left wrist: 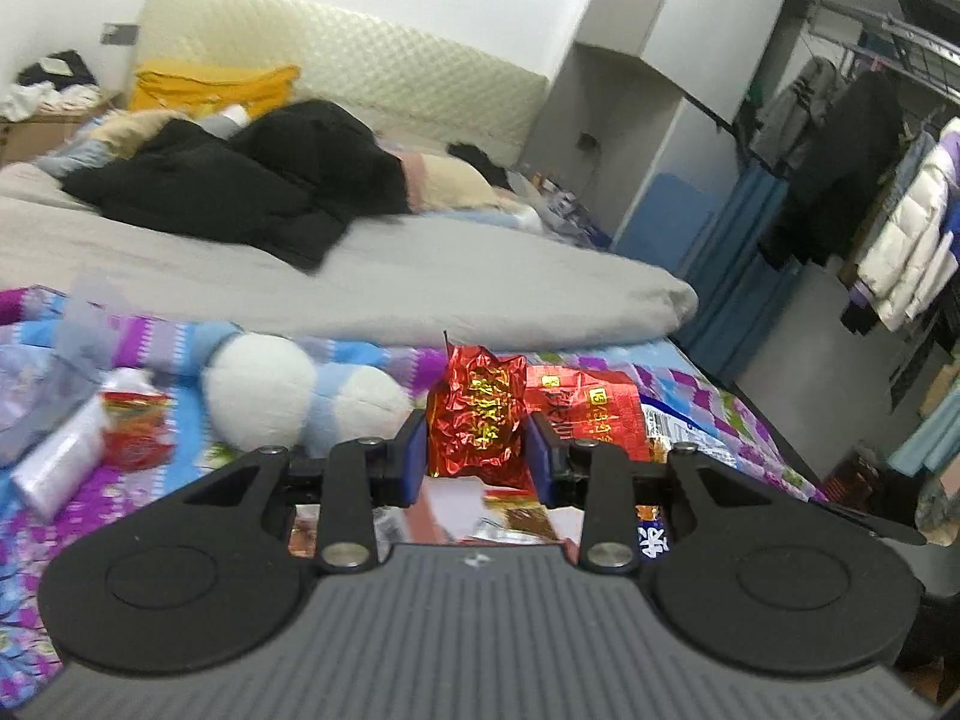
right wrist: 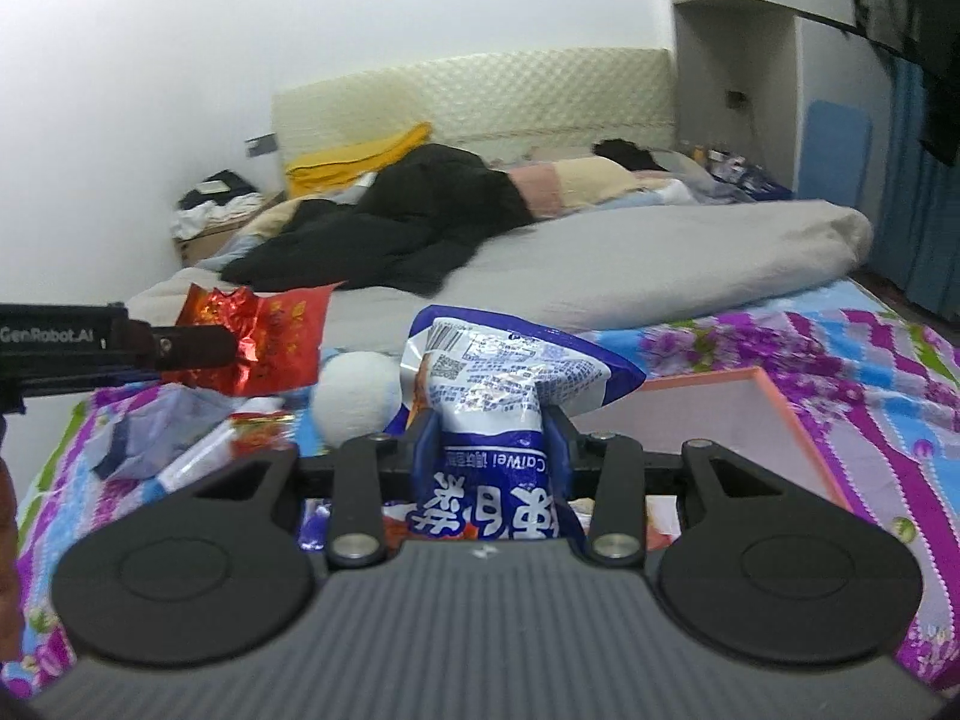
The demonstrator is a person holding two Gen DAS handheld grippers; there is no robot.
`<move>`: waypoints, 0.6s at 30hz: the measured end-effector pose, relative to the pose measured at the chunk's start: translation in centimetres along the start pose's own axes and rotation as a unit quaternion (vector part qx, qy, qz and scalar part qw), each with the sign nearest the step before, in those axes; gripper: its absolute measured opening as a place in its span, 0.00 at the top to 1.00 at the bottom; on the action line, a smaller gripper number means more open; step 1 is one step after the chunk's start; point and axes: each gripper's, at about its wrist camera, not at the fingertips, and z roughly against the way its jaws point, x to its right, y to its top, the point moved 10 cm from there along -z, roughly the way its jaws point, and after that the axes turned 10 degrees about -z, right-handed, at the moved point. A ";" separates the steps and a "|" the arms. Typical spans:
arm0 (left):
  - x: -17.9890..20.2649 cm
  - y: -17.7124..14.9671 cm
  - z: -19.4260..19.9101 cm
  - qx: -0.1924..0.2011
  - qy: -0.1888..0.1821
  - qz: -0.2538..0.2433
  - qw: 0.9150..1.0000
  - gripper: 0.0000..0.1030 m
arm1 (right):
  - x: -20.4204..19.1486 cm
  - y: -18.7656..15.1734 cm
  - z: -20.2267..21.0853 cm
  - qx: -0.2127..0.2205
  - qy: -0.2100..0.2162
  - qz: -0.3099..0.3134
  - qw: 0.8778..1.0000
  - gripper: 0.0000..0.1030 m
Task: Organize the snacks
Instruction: 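Lift both held packets and carry them over the pink box, then open both tools over the pink box to drop both packets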
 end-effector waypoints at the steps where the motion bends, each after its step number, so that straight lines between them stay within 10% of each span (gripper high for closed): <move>1: 0.5 -0.1 -1.1 -0.006 -0.006 -0.001 1.000 0.62 | 0.9 0.0 -0.5 -0.003 -0.007 -0.005 1.000 0.60; 18: 5.9 -8.0 -20.5 -0.160 -0.071 -0.037 0.984 0.62 | 14.2 -5.3 -10.0 -0.101 -0.099 -0.071 0.987 0.60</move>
